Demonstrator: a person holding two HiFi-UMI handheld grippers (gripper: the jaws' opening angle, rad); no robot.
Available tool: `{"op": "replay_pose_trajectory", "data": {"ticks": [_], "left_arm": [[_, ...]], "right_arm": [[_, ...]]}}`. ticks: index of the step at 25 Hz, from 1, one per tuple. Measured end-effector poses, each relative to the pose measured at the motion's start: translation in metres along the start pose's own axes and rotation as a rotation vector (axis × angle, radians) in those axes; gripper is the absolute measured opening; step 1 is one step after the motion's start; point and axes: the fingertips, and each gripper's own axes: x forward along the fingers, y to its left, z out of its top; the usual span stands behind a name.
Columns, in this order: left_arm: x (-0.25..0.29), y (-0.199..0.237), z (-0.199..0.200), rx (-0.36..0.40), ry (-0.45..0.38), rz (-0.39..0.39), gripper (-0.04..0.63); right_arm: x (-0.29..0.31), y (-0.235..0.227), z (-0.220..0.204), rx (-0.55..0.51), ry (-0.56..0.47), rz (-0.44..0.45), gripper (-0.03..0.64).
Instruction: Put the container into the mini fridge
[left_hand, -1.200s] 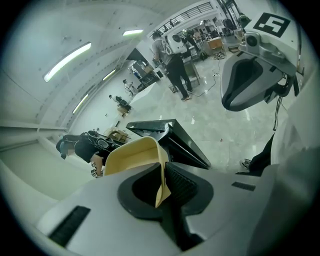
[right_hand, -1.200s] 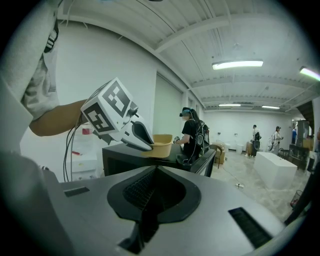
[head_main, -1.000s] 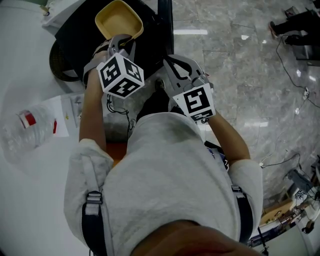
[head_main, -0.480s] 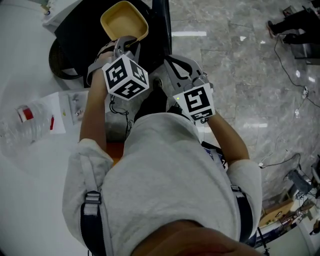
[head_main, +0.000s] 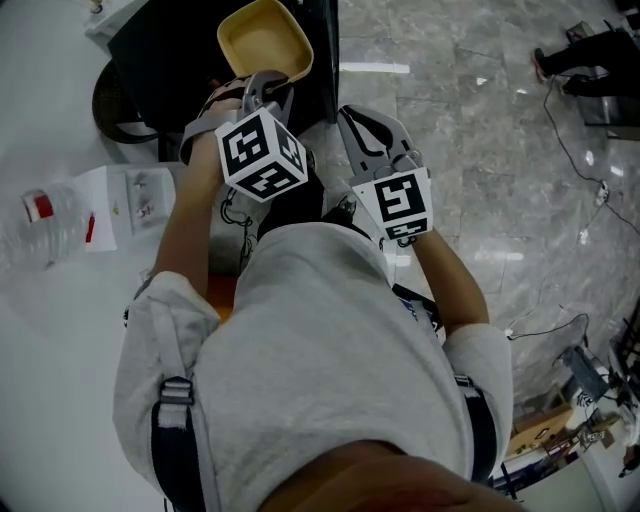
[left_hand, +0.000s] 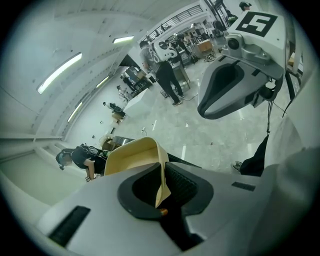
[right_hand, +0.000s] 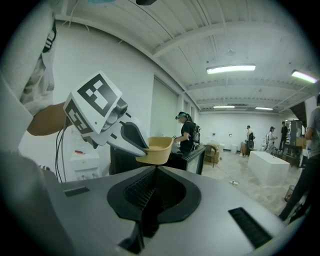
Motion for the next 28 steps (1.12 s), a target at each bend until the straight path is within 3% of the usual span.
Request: {"op": "replay_pose_trajectory", "data": {"ticks": [7,19,28], "left_arm": [[-0.009,-0.027,0.013,0.032,-0.016,-0.011,0.038],[0.021,-0.08,-0.003,0.005,0.0,-0.054,0.039],[0.056,-0.098,-0.025,-0.073,0.026,-0.048,0.039]], "right_arm": [[-0.013,-0.003,-0.016,0.015,0.015,-0.025,0.04],[-0.011,-0.025,-0.051,0.011,0.026,-0.062,0.04],[0.019,-0.016,-0.092,-0.031,0.045,-0.012,0.04]]}}
